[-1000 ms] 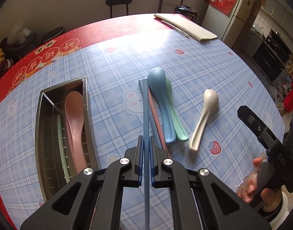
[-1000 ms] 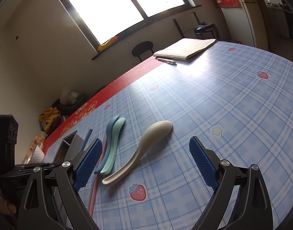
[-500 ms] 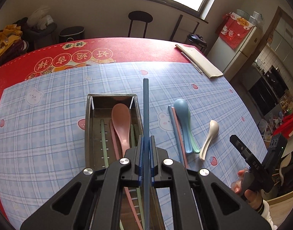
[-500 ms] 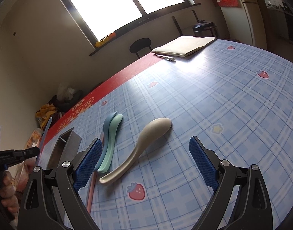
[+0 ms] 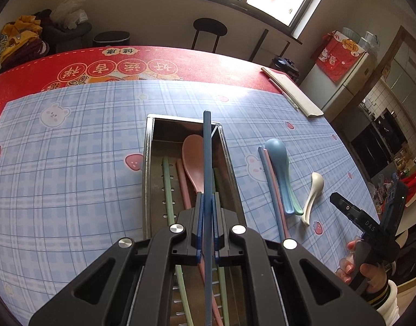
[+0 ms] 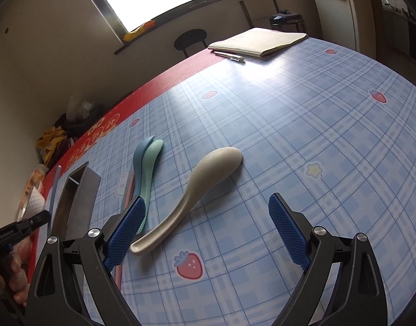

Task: Organize utensils
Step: 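Lift the blue chopstick and carry it over the steel basket with the left gripper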

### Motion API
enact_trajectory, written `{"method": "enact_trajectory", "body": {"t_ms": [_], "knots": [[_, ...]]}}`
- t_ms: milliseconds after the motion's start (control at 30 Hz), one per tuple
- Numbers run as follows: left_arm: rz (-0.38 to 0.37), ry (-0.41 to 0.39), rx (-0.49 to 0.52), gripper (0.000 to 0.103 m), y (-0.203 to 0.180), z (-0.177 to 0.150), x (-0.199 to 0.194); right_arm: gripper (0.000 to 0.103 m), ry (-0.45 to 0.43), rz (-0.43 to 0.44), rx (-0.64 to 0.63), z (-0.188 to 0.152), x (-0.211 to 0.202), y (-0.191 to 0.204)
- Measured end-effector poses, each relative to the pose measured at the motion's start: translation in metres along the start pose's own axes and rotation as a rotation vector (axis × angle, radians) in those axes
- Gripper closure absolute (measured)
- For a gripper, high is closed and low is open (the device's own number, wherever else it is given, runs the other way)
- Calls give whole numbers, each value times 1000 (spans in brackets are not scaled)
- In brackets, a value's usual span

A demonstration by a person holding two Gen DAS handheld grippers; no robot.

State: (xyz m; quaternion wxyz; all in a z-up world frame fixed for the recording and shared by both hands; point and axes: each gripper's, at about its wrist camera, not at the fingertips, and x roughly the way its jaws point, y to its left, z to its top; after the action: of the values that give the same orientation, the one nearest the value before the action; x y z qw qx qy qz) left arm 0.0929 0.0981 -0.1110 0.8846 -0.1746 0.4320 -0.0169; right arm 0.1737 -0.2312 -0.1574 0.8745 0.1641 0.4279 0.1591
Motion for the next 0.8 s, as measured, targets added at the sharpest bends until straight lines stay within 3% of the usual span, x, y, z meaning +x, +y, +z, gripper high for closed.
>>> {"method": "enact_trajectory", "body": {"t_ms": [167, 233, 500, 667, 800], "knots": [[-9, -9, -20, 97, 11, -7, 2, 16, 64, -20, -27, 4, 16, 9], [-12, -7, -25, 97, 15, -8, 3, 25, 81, -54, -67, 5, 21, 17], [-10, -10, -15, 97, 20, -10, 2, 33, 119, -133, -193, 6, 40, 47], [-8, -10, -15, 97, 20, -11, 2, 54, 123, -214, -284, 8, 50, 62], [-7, -6, -18, 97, 20, -13, 2, 79, 119, -215, -293, 9, 50, 62]]}}
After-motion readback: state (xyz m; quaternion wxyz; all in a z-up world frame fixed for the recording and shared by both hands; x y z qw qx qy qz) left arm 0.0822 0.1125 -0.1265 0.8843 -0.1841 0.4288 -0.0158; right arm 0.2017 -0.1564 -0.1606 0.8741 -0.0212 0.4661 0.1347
